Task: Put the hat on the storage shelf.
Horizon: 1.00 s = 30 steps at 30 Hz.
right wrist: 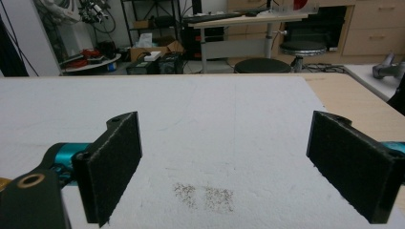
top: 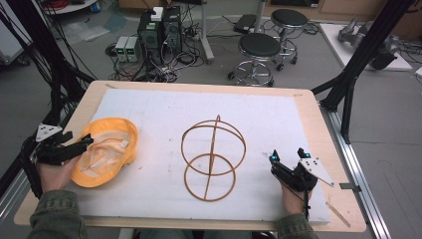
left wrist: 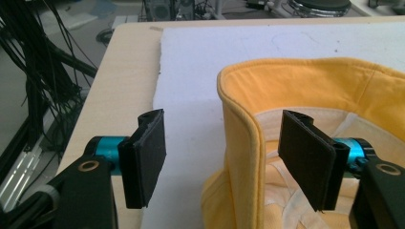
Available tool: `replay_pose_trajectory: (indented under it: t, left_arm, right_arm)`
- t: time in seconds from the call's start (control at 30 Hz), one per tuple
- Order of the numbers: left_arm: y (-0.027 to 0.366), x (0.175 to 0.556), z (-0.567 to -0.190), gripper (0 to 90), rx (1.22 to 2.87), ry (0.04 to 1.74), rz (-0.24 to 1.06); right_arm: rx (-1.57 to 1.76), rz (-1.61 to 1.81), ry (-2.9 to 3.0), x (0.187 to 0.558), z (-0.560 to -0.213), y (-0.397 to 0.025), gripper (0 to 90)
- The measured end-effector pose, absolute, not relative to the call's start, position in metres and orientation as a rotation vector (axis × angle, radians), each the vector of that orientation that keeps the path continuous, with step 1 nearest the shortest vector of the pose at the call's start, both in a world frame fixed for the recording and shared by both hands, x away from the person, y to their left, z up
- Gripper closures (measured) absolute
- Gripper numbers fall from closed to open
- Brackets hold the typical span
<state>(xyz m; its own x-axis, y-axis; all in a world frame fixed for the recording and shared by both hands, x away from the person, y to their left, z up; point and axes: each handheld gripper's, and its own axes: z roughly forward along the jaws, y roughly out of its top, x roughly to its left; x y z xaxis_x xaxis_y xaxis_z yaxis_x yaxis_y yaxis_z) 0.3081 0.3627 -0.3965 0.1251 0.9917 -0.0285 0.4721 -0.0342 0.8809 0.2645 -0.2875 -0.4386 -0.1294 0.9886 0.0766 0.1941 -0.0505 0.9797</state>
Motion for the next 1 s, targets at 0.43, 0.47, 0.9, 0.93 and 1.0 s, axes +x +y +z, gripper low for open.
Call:
replay_pose_trajectory:
  t: [0.43,0.47,0.9,0.93,1.0]
  left_arm:
    - [0.361,0.311,-0.402,52.3,1.647,1.503,0.816]
    - [0.361,0.31,-0.402,53.2,1.643,1.501,0.819]
    - [0.352,0.296,-0.405,86.8,1.588,1.386,0.931]
    - [0.352,0.295,-0.405,86.9,1.569,1.38,0.924]
    - [0.352,0.292,-0.406,87.0,1.55,1.368,0.928]
  right_arm:
    - [1.342,1.256,1.43,0.265,-0.439,-0.287,10.5]
    - [1.342,1.256,1.431,0.265,-0.439,-0.287,10.5]
    - [1.354,1.252,1.433,0.265,-0.439,-0.289,10.6]
    - [1.359,1.25,1.434,0.265,-0.439,-0.289,10.5]
    - [1.361,1.25,1.432,0.265,-0.44,-0.29,10.5]
